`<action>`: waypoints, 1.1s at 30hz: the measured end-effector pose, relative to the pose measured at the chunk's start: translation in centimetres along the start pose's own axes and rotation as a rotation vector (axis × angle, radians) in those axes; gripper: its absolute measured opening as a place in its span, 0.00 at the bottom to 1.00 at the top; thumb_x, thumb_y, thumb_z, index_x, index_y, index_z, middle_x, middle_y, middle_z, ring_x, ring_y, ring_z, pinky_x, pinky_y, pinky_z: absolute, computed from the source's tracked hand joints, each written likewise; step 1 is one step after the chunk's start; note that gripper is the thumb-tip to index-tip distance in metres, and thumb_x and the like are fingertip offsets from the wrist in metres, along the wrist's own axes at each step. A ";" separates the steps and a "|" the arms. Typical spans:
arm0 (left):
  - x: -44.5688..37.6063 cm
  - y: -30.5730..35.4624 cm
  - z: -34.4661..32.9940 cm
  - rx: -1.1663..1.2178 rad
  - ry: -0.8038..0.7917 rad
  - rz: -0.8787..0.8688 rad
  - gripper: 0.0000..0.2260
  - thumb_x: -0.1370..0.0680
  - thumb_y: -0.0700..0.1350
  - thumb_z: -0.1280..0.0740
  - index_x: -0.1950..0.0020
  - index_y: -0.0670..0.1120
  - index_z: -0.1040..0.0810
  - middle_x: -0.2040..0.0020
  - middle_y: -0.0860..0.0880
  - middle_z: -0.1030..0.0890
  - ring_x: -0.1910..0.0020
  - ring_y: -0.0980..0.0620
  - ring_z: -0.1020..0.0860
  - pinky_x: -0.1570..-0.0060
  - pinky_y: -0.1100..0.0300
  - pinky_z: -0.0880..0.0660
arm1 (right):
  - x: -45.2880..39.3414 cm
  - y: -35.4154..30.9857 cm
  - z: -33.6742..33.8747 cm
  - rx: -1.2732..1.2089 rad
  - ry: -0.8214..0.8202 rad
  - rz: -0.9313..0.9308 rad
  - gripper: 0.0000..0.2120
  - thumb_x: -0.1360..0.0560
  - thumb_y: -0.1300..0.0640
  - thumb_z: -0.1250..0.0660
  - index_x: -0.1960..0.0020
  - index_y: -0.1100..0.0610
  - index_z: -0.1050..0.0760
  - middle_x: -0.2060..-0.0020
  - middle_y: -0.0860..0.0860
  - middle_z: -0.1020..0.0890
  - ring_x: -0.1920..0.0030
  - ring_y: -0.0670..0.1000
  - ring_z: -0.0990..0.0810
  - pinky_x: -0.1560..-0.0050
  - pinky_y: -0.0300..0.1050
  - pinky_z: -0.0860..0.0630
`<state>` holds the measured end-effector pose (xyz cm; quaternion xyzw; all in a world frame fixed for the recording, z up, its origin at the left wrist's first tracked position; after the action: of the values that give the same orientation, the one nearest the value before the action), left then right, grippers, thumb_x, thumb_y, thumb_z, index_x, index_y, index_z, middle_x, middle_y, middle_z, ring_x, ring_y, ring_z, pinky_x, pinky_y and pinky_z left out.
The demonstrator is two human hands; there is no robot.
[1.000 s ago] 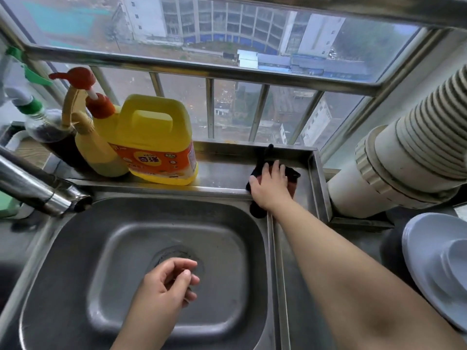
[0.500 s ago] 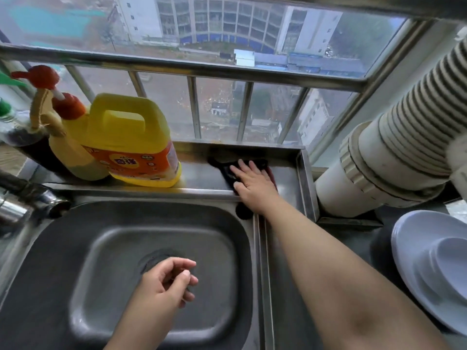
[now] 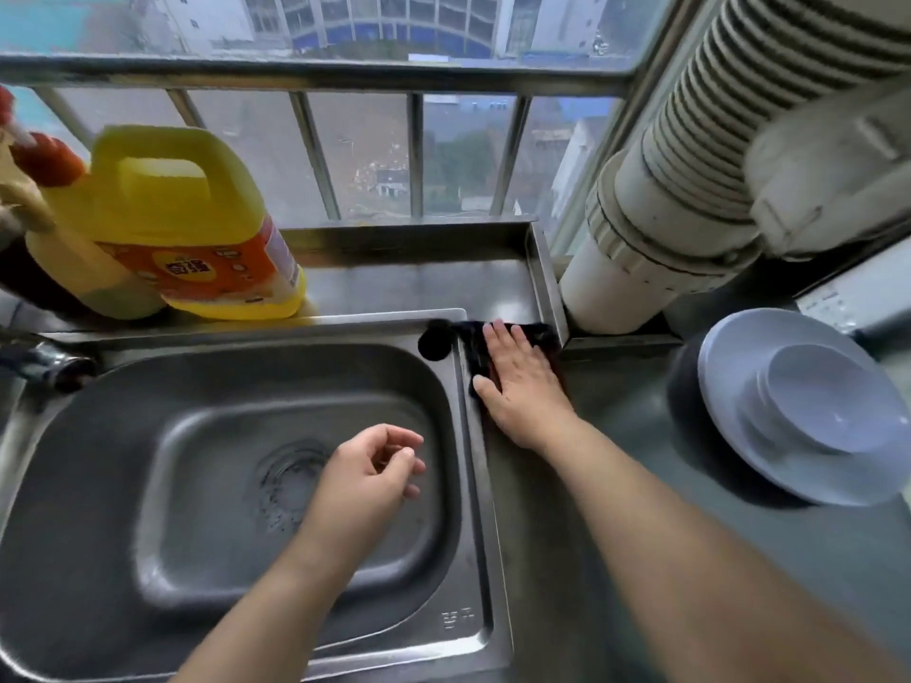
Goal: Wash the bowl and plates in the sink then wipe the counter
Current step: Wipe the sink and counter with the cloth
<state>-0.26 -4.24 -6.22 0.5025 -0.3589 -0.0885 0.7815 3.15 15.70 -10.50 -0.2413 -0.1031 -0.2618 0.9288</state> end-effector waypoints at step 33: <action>9.8 -10.7 27.8 -0.488 0.541 -0.096 0.09 0.24 0.36 0.36 0.46 0.42 0.21 0.49 0.45 0.21 0.53 0.48 0.24 0.50 0.57 0.30 | 20.6 -19.0 -15.1 0.016 0.105 0.086 0.23 0.21 0.48 0.50 0.37 0.56 0.23 0.38 0.50 0.22 0.34 0.51 0.27 0.31 0.43 0.48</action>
<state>-8.85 -34.30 -4.07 0.3229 -0.0836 -0.0719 0.9400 11.27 -15.04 -9.45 -0.2239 -0.0459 -0.2331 0.9452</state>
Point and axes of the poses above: each hand's wrist, its own x-axis away from the middle knuckle, its own z-axis out of the back of the hand, y = z × x, the point moved 10 cm from there along -x, towards the middle knuckle
